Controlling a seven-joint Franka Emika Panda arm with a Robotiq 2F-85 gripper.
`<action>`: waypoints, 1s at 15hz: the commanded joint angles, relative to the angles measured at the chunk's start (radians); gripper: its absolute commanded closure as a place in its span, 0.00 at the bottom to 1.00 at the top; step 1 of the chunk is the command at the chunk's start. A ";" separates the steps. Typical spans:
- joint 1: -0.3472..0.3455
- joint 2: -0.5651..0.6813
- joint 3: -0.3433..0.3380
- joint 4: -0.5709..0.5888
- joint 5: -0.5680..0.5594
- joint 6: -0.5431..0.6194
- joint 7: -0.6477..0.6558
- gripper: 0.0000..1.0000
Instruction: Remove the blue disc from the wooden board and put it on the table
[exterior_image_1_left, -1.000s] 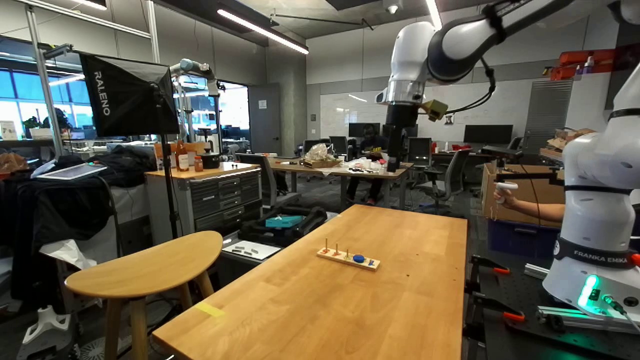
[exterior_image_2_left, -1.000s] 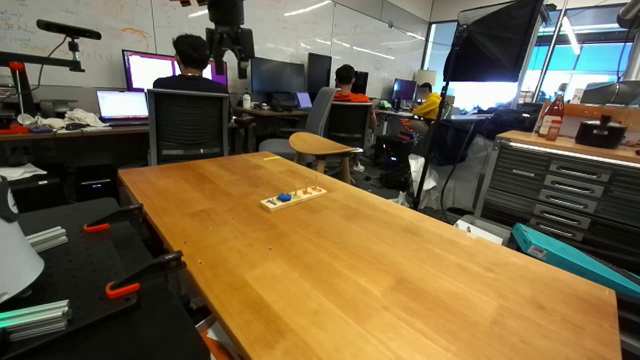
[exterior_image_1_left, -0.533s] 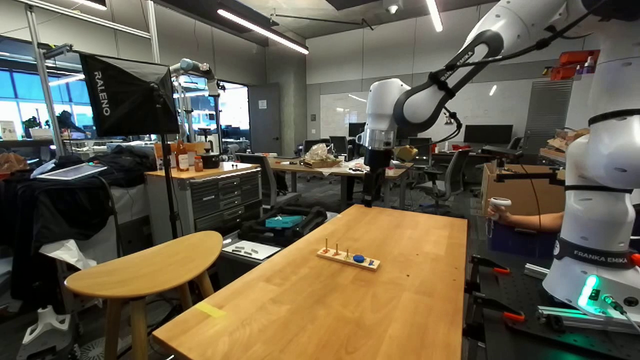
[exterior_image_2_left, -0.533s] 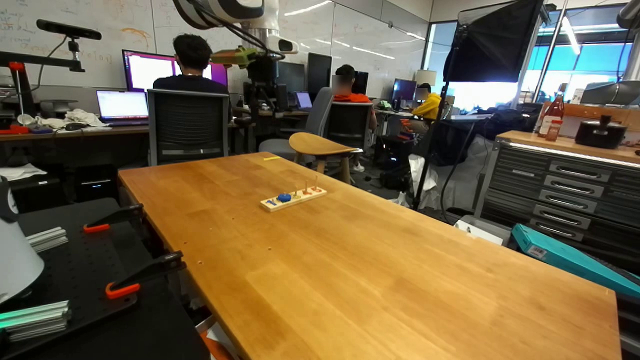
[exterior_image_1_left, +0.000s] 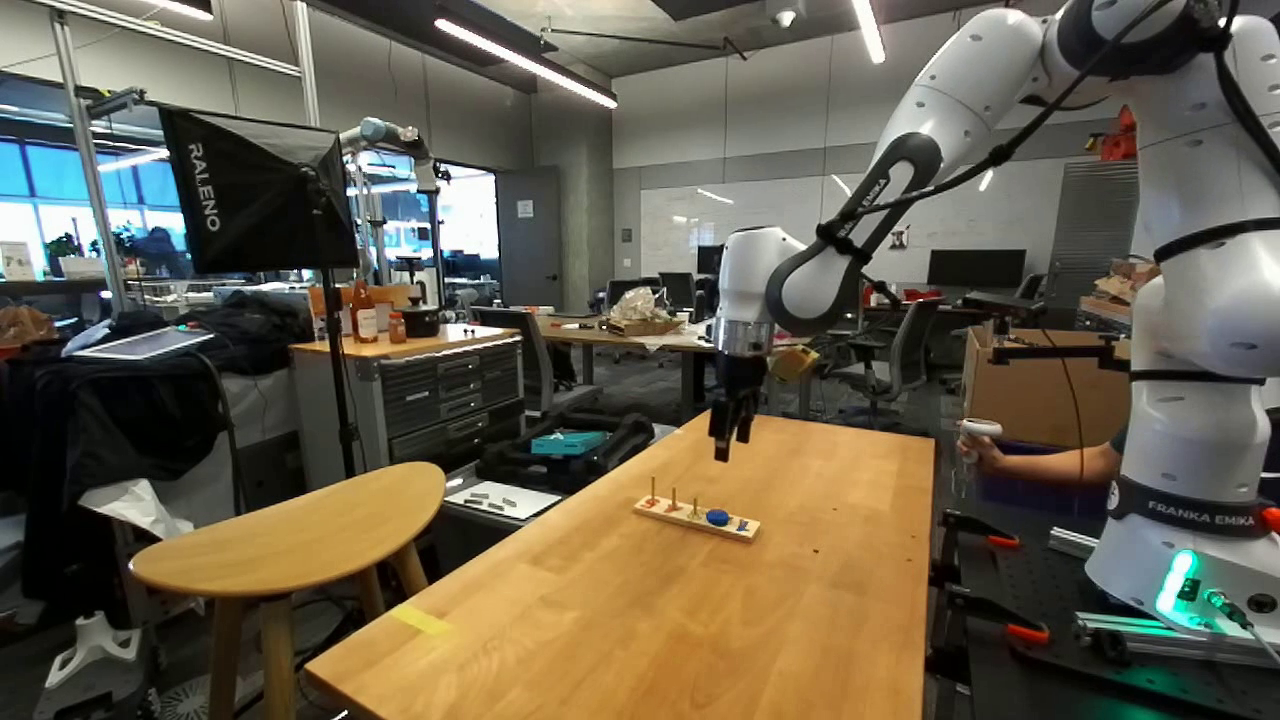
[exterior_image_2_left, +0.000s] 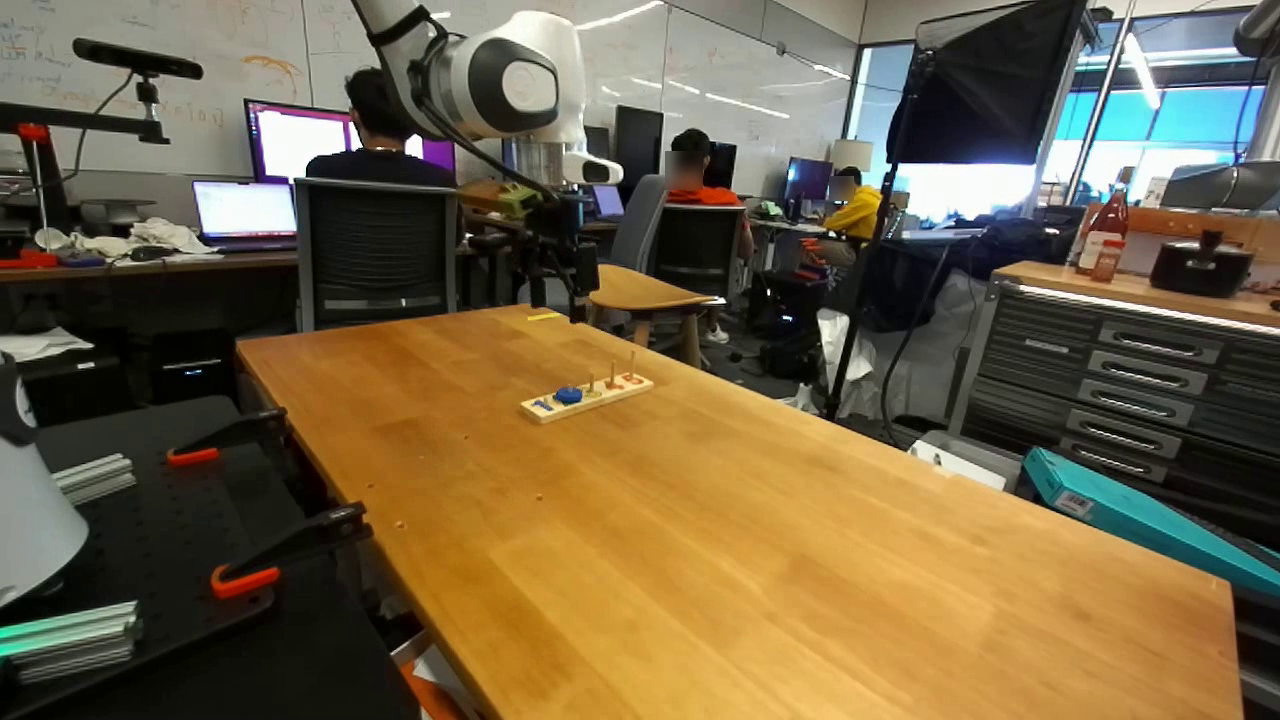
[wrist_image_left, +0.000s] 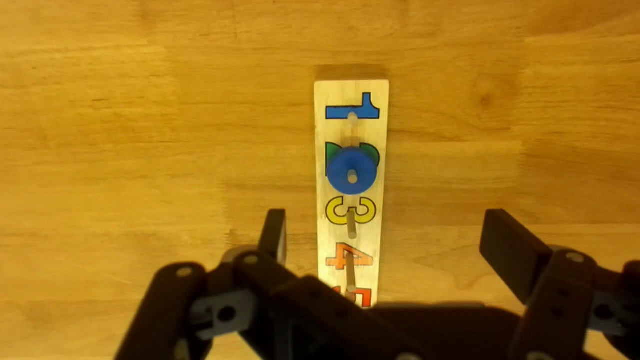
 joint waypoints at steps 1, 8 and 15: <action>0.021 0.111 -0.035 0.061 -0.007 0.062 0.044 0.00; 0.050 0.247 -0.078 0.102 0.003 0.136 0.058 0.00; 0.089 0.310 -0.083 0.125 0.015 0.179 0.077 0.00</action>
